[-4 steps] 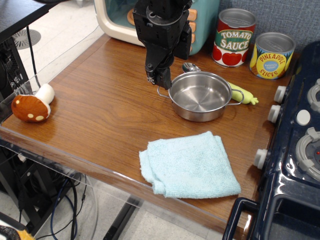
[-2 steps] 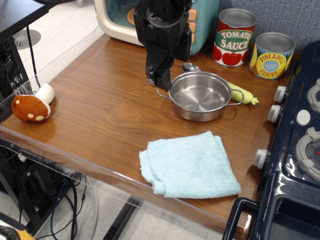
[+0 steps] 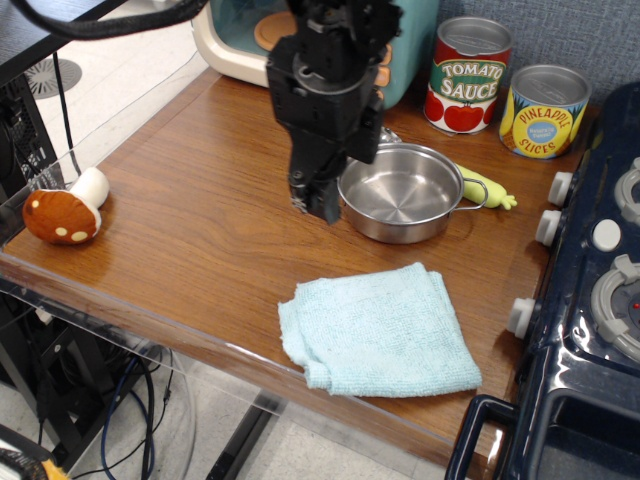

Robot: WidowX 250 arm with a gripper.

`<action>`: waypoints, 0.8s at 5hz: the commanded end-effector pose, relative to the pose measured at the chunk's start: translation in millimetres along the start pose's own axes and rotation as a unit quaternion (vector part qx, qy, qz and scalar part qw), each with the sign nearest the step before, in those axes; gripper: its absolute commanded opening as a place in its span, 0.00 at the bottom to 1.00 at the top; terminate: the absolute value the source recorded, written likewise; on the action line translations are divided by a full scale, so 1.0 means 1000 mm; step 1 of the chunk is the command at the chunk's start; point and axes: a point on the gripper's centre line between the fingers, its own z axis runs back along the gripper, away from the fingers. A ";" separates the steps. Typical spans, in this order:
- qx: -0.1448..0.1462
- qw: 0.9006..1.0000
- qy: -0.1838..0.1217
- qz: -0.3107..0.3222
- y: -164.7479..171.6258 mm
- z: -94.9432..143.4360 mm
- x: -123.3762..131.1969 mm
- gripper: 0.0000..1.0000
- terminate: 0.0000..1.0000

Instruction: Move the blue cloth from the bottom right of the table to the top left of the table.

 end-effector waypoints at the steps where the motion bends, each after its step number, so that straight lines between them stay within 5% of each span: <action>1: 0.002 0.999 -0.008 -0.048 0.035 0.008 -0.039 1.00 0.00; 3: 0.035 0.992 -0.020 -0.117 0.056 -0.022 -0.079 1.00 0.00; 4: 0.055 0.993 -0.030 -0.102 0.059 -0.035 -0.067 1.00 0.00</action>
